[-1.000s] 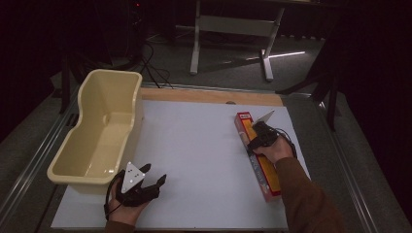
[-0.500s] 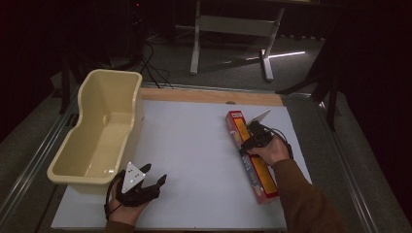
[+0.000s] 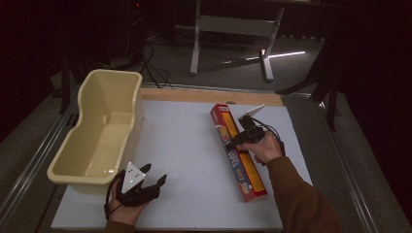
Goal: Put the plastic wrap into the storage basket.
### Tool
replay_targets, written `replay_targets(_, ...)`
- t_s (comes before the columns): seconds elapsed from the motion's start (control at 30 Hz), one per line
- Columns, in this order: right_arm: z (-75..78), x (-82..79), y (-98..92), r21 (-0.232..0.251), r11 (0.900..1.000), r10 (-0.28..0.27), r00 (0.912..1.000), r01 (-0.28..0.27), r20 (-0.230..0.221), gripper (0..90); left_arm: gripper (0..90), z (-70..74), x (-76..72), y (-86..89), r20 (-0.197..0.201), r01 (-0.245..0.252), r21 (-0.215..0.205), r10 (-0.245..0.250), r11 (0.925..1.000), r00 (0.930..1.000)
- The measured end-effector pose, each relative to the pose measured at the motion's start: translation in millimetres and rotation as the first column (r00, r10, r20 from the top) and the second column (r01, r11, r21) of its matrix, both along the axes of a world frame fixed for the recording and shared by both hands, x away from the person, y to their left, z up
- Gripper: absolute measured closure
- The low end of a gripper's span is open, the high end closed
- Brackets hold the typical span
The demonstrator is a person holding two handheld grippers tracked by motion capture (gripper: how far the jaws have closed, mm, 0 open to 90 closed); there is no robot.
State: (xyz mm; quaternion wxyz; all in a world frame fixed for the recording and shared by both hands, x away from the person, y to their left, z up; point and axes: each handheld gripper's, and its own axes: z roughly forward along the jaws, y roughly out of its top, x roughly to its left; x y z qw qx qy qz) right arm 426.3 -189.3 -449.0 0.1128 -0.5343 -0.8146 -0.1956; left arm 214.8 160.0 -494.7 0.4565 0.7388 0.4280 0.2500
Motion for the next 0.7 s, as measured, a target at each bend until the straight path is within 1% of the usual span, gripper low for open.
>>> replay_targets(0.13,7.8,-0.8,8.4,0.061,0.998,0.007,1.0000,-0.007,-0.006,39.3,35.1,0.1,-0.2,-0.3,0.001,0.001,0.002,-0.001,1.0000,1.0000)
replay_targets(0.17,10.3,-1.0,11.3,0.086,0.996,0.008,0.9999,-0.007,-0.010,39.3,35.1,0.1,-0.2,-0.3,0.001,0.002,0.002,-0.002,1.0000,1.0000)
replay_targets(0.2,11.6,-1.2,12.7,0.099,0.995,0.007,0.9999,-0.006,-0.011,39.4,35.1,0.2,-0.2,-0.3,0.001,0.002,0.002,-0.002,1.0000,1.0000)
replay_targets(0.3,17.5,-1.7,18.3,0.153,0.988,0.006,0.9999,-0.003,-0.015,39.4,35.1,0.2,-0.2,-0.3,0.001,0.002,0.002,-0.002,1.0000,1.0000)
replay_targets(0.37,21.0,-1.8,21.2,0.179,0.984,0.004,0.9998,-0.001,-0.017,39.4,35.1,0.3,-0.4,-0.5,0.001,0.003,0.003,-0.003,1.0000,1.0000)
replay_targets(0.5,29.0,-1.6,29.0,0.244,0.970,0.001,0.9998,0.003,-0.018,39.4,35.1,0.3,-0.4,-0.9,0.002,0.006,0.003,-0.006,1.0000,1.0000)
replay_targets(0.7,39.5,-2.2,43.4,0.289,0.957,0.007,1.0000,-0.005,-0.006,39.4,35.0,0.3,-0.7,-1.6,0.001,0.009,0.002,-0.009,1.0000,1.0000)
